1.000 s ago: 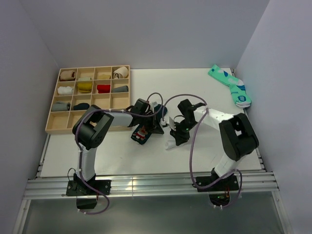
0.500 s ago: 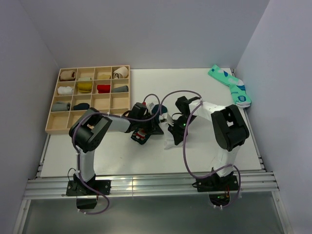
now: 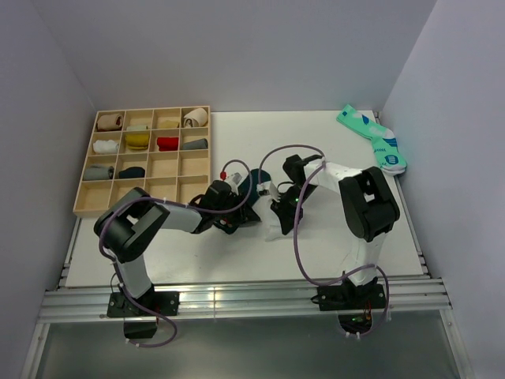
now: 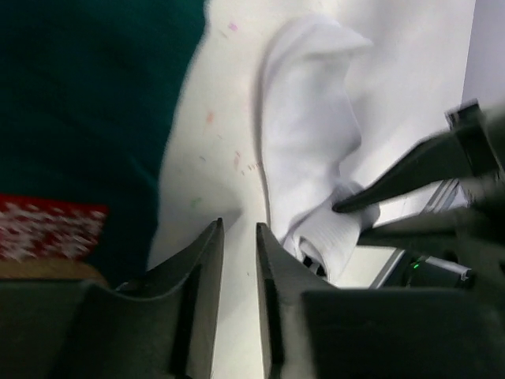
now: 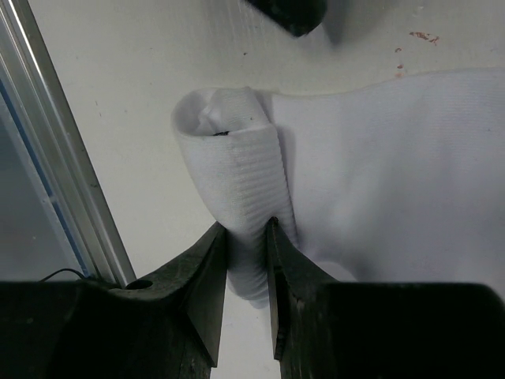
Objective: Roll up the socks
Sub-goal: Roll the sock at the center of the board.
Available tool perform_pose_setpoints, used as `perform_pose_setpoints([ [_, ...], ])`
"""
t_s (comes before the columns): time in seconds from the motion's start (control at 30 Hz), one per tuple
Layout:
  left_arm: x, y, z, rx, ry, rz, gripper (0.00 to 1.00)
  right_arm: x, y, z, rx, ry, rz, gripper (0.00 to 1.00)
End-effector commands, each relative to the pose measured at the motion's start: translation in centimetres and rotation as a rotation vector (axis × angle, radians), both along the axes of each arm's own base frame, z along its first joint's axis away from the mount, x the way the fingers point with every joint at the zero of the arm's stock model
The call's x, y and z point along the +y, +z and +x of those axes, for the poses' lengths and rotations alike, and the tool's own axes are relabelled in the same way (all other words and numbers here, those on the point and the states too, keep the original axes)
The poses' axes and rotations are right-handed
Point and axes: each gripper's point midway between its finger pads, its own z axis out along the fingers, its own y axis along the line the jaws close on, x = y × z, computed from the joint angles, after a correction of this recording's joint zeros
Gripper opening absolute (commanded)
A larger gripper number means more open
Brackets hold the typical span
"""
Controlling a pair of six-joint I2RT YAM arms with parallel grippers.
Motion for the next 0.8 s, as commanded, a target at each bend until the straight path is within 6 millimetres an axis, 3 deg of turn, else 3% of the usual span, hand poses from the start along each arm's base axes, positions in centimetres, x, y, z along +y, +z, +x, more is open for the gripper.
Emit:
perform_pose_setpoints([
  [0.0, -1.1, 3.0, 0.2, -0.202, -0.028, -0.029, 0.31, -1.1, -2.2, 0.4, 0.002, 0.013, -0.080, 0.13],
  [0.27, -3.1, 6.1, -1.7, -0.434, -0.178, -0.155, 0.44, -0.9, -2.4, 0.4, 0.023, 0.004, -0.082, 0.12],
  [0.4, -4.1, 6.6, -2.3, -0.470, -0.238, -0.198, 0.48, -0.9, -2.4, 0.4, 0.030, 0.000, -0.086, 0.12],
  [0.77, -6.7, 5.1, -3.2, -0.465, -0.376, -0.176, 0.49, -1.1, -2.5, 0.2, 0.041, 0.001, -0.096, 0.13],
])
